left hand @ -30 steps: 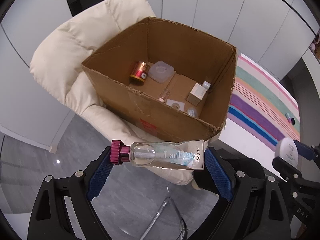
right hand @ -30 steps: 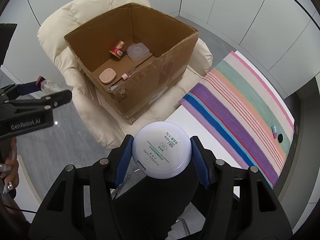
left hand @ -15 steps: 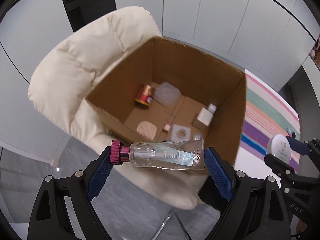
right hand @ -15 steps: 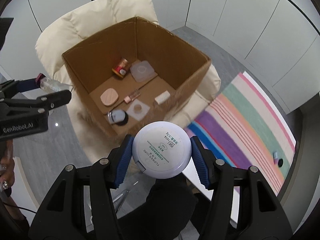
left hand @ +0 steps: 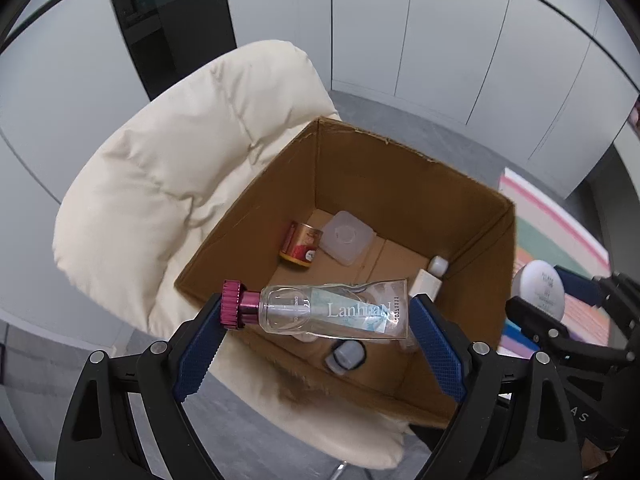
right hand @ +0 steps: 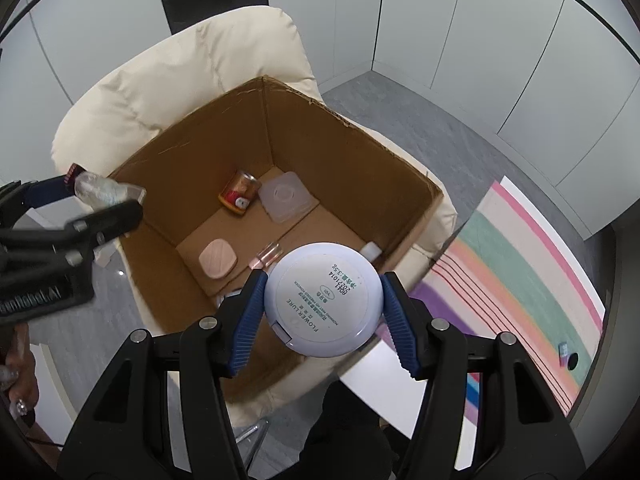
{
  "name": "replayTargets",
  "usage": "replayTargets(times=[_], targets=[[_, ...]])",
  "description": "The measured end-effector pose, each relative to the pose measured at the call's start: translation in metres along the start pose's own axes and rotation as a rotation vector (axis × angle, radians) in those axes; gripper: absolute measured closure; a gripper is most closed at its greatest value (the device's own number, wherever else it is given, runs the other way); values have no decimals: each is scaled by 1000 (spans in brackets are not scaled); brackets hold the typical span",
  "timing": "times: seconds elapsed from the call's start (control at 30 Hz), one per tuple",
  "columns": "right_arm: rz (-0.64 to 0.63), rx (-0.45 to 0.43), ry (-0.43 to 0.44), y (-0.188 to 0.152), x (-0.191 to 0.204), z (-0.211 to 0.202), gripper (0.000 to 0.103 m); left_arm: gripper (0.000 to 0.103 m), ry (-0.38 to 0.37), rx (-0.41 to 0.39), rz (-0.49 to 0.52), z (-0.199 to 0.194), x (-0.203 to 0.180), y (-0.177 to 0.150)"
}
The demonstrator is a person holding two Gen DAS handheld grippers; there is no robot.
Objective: Organize objects
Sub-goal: 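Carry the perfume bottle and white compact over the cardboard box with both tools, then open the left tool to drop the bottle while the right tool drops the compact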
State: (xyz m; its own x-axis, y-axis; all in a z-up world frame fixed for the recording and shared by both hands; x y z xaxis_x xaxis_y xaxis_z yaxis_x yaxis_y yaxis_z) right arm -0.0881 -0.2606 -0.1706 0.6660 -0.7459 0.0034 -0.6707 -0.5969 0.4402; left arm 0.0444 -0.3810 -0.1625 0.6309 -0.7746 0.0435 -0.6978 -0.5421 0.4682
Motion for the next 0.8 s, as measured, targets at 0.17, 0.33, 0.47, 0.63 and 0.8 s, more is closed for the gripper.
replayTargets(times=[0.17, 0.33, 0.47, 0.63, 0.8], targets=[[-18, 26, -5, 8, 5, 26, 43, 13, -5, 62, -25, 32, 0, 4], [-40, 57, -3, 6, 10, 47, 43, 13, -1, 110, -40, 55, 2, -2], [-46, 83, 7, 1, 11, 59, 43, 13, 5, 134, -52, 66, 6, -8], [-55, 96, 6, -1, 11, 67, 43, 13, 7, 149, -57, 72, 7, -10], [-52, 101, 10, -2, 11, 70, 43, 13, 16, 149, -54, 73, 7, -10]])
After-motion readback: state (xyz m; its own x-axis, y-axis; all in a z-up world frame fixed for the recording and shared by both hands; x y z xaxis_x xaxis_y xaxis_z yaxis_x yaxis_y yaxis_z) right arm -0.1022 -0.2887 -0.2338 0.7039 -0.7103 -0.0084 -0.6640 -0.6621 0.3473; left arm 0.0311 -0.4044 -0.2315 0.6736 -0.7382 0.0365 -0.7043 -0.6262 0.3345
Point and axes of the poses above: each gripper's, at about its wrist camera, not at the fingertips, and z roughly the way its jaws point, x to its left, y to its top, the point moved 1 cm from there along z, roughly the way its jaws point, and after that the axes turned 2 degrees about z, right-handed, at the moved point
